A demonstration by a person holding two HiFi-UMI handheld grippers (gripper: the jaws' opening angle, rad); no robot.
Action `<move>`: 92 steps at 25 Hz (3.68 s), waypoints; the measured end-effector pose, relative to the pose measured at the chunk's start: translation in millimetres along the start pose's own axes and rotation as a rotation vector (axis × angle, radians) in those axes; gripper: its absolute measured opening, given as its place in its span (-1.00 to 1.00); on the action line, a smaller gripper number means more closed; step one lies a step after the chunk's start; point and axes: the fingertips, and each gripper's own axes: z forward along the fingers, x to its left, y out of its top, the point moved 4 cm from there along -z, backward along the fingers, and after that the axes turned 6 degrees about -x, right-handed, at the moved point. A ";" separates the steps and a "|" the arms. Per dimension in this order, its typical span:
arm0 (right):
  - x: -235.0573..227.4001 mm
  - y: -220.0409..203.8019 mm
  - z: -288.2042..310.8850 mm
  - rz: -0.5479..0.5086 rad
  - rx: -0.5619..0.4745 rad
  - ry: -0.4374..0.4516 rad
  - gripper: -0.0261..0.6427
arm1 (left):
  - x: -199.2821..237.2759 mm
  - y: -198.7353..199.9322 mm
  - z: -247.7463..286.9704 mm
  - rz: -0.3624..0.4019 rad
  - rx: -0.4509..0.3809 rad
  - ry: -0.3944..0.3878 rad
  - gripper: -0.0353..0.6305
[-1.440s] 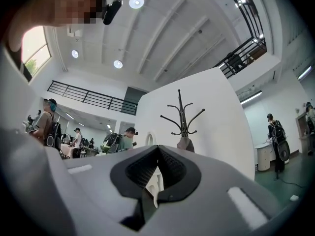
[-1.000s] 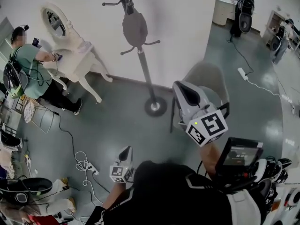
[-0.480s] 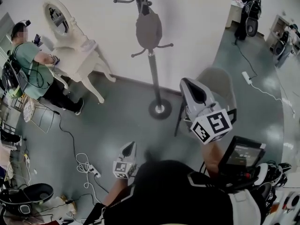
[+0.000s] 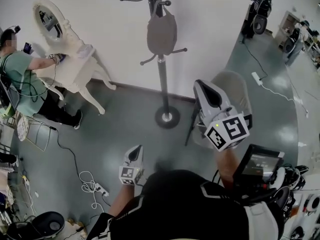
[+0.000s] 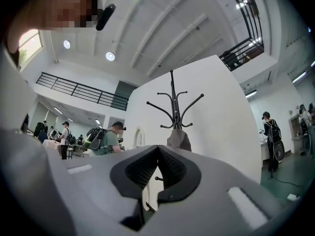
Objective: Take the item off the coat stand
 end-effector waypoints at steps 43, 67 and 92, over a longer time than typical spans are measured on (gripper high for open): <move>-48.8 -42.2 143.5 -0.048 0.024 -0.028 -0.13 | 103.2 -10.1 86.8 -0.027 0.043 0.047 -0.76; -87.5 -85.9 214.8 0.008 0.076 0.060 -0.11 | 95.4 6.6 98.1 -0.038 0.038 0.197 -0.75; -93.8 -71.5 220.2 0.097 0.030 0.074 -0.88 | 96.5 4.2 87.3 -0.040 0.057 0.200 -0.76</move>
